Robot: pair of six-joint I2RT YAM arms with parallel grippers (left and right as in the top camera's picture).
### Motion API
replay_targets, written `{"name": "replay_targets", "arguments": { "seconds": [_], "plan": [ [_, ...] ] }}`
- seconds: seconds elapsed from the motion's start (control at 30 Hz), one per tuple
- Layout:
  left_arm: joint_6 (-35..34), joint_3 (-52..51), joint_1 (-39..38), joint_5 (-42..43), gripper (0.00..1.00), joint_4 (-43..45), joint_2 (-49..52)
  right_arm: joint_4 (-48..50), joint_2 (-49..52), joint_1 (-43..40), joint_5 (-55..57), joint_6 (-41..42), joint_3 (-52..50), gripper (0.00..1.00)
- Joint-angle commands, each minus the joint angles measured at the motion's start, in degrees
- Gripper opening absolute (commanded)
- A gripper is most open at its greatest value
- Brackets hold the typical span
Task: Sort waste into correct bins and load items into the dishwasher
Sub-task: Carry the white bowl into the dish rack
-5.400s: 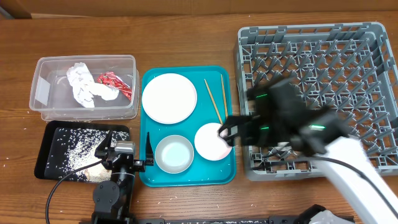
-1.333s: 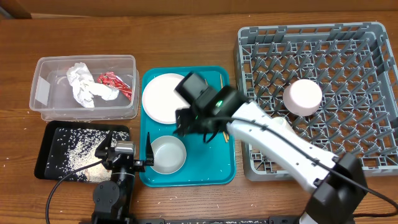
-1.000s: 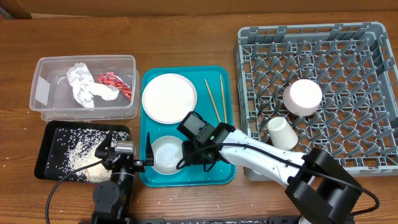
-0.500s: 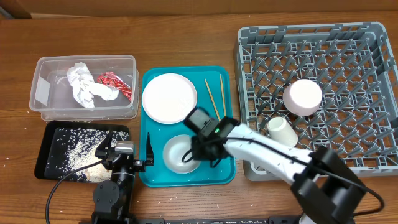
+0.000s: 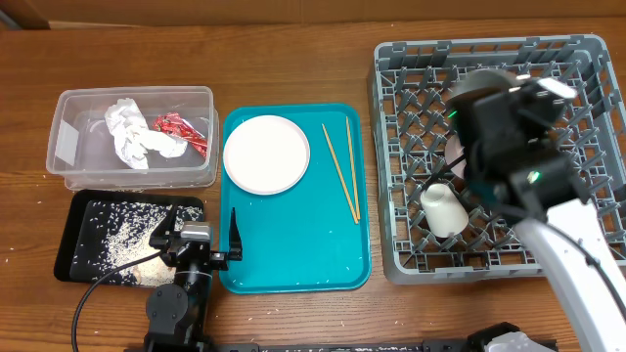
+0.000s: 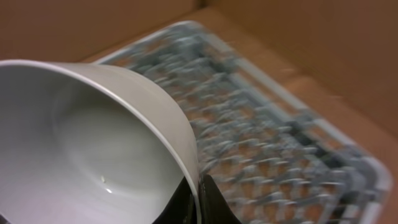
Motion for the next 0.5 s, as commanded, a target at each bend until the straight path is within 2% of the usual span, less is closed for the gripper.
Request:
{"name": "replay_targets", "arguments": {
  "seconds": [0.0, 0.13, 0.23, 0.47],
  "plan": [
    [1.1, -0.2, 0.3, 0.3, 1.00, 0.2, -0.6, 0.9, 5.2, -9.2, 8.9, -0.2, -0.8, 0.04],
    [1.1, -0.2, 0.3, 0.3, 1.00, 0.2, -0.6, 0.9, 12.7, -16.1, 9.5, -1.7, -0.8, 0.04],
    [1.1, -0.2, 0.3, 0.3, 1.00, 0.2, -0.6, 1.7, 20.6, -21.0, 15.2, -1.8, -0.8, 0.04],
    [1.1, -0.2, 0.3, 0.3, 1.00, 0.2, -0.6, 6.0, 29.3, -25.3, 15.4, -6.4, -0.8, 0.04]
  ]
}}
